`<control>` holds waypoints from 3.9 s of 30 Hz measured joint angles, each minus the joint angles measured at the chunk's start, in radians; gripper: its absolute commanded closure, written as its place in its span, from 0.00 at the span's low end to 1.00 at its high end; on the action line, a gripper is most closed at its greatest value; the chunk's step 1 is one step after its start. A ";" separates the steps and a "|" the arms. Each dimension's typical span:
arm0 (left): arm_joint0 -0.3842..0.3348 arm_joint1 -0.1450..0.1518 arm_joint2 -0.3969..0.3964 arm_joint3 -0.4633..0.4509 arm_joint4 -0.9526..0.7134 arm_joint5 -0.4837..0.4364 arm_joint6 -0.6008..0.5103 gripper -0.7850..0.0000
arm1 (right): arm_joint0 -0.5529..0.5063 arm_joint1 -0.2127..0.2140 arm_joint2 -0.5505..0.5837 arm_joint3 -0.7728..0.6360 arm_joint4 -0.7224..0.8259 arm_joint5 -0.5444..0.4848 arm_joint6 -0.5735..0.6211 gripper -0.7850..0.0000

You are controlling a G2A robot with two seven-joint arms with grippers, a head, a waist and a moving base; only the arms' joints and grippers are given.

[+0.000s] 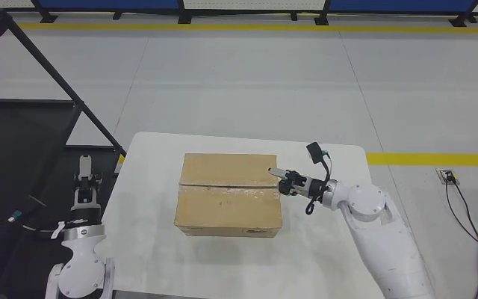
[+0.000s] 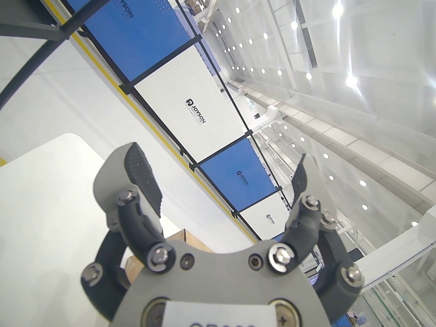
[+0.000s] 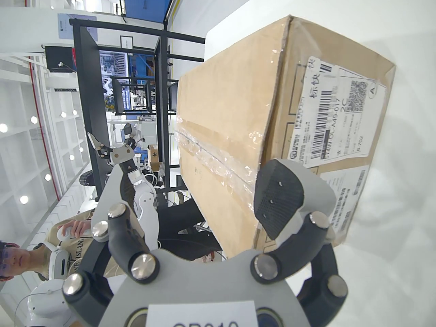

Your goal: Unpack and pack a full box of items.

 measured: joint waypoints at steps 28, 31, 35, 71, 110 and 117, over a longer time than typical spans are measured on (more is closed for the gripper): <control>-0.003 0.006 -0.005 0.006 -0.012 0.006 0.017 0.00 | 0.020 0.005 -0.048 -0.061 0.119 -0.068 -0.056 0.00; 0.001 0.007 -0.014 0.011 -0.025 0.001 0.022 0.00 | 0.074 -0.007 -0.117 -0.019 0.099 -0.011 -0.056 0.00; 0.007 0.008 -0.031 0.016 -0.040 -0.002 0.026 0.00 | 0.145 -0.025 -0.195 0.063 0.089 0.028 -0.051 0.00; 0.030 0.018 -0.075 0.035 -0.091 -0.021 0.029 0.00 | 0.475 -0.228 -0.574 0.487 0.234 -0.052 -0.097 0.00; -0.129 0.052 -0.096 0.134 -0.058 -0.002 -0.158 0.00 | -0.120 -0.003 0.173 -0.086 0.284 -0.364 -0.252 0.00; -0.128 0.052 -0.096 0.133 -0.058 -0.003 -0.157 0.00 | -0.152 0.007 0.230 -0.058 0.270 -0.377 -0.305 0.00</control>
